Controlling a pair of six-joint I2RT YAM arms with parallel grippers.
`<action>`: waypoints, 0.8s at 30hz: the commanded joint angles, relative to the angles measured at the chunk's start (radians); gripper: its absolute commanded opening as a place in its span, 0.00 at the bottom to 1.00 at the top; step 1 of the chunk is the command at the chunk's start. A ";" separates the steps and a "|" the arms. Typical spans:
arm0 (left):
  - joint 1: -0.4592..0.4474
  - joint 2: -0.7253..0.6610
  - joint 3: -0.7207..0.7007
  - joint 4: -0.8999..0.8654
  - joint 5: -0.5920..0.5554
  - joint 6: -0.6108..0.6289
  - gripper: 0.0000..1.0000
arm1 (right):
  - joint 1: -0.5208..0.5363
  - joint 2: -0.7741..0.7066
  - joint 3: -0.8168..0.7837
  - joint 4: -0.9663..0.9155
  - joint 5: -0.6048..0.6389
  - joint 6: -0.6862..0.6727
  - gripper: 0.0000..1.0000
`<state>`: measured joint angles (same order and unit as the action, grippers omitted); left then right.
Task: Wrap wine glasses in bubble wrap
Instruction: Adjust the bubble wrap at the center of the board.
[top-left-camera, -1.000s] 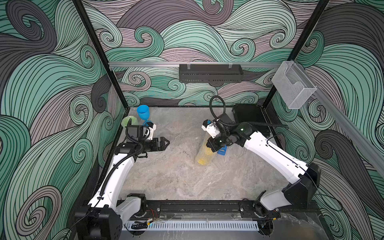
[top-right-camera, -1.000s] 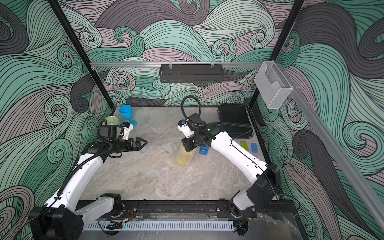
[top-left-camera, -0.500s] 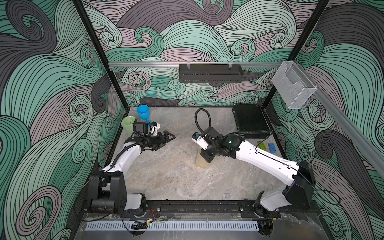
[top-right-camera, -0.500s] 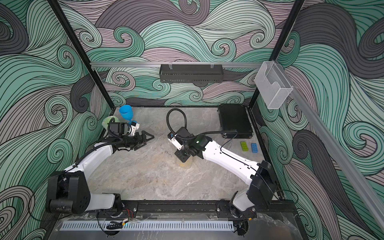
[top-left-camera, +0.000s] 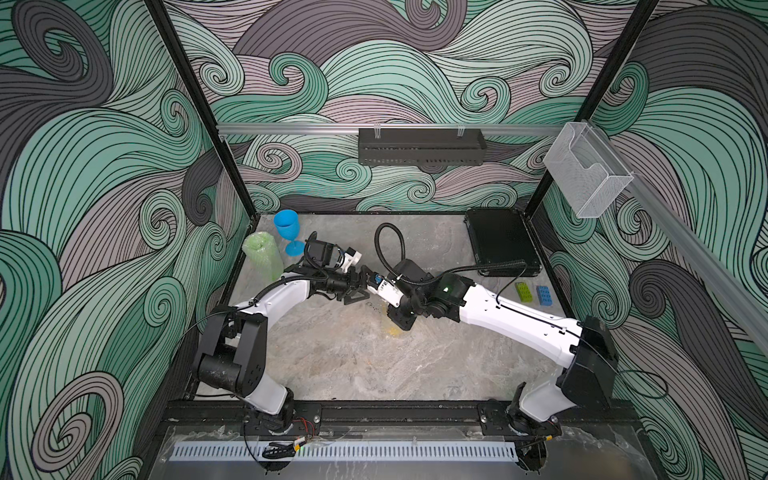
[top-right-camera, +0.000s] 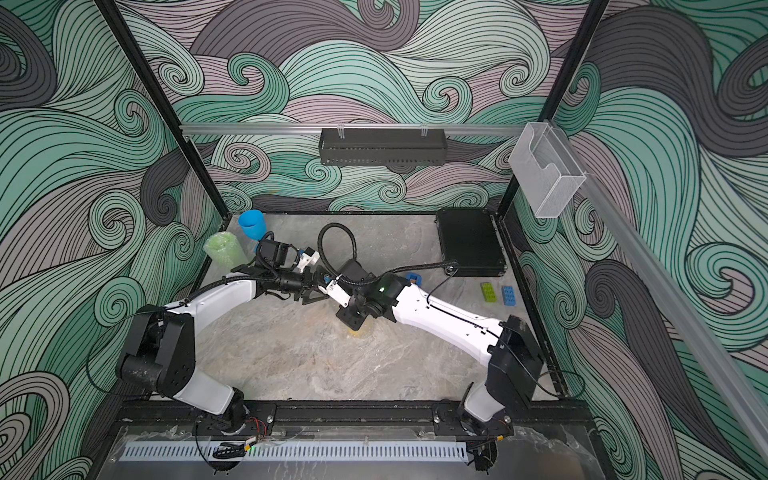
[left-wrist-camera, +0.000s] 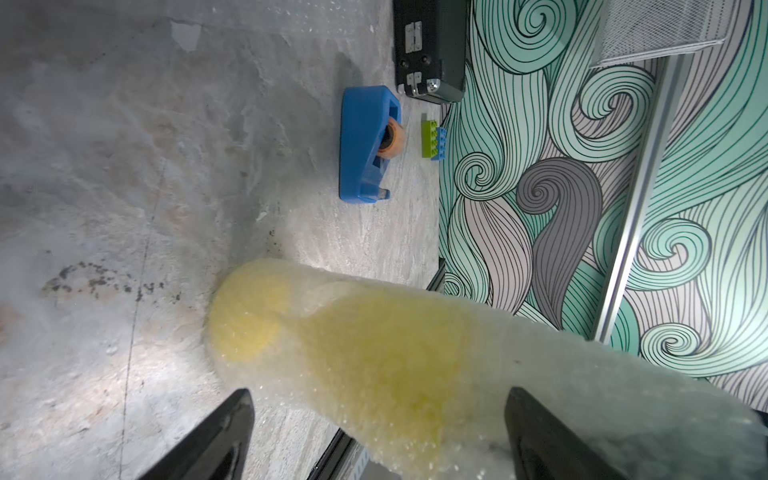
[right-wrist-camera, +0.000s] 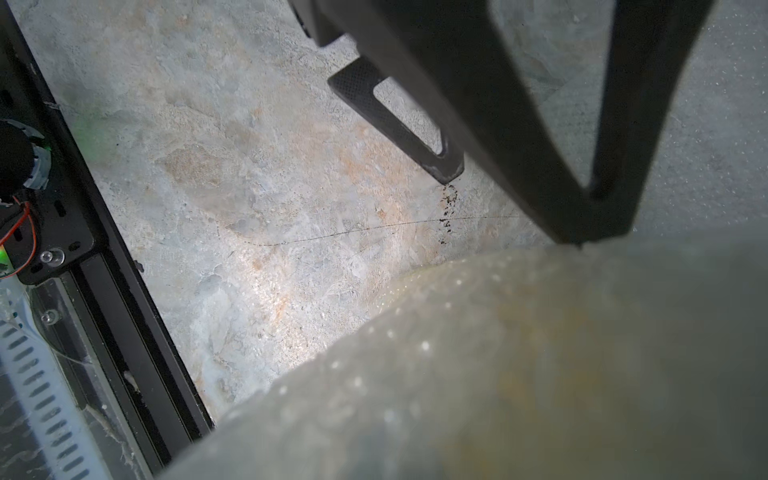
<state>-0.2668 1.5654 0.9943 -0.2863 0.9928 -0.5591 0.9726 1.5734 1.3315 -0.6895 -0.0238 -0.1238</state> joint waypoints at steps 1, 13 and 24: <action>-0.017 0.031 0.048 -0.044 0.065 0.032 0.92 | 0.007 0.037 0.012 -0.027 -0.013 -0.005 0.00; -0.070 0.006 0.009 -0.157 0.005 0.194 0.87 | -0.020 0.060 0.014 -0.033 -0.061 -0.019 0.00; -0.107 0.073 0.078 -0.314 -0.162 0.305 0.75 | -0.036 0.044 0.013 -0.024 -0.113 -0.008 0.08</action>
<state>-0.3454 1.6024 1.0382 -0.5041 0.9131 -0.3153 0.9493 1.5978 1.3499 -0.6880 -0.1150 -0.1379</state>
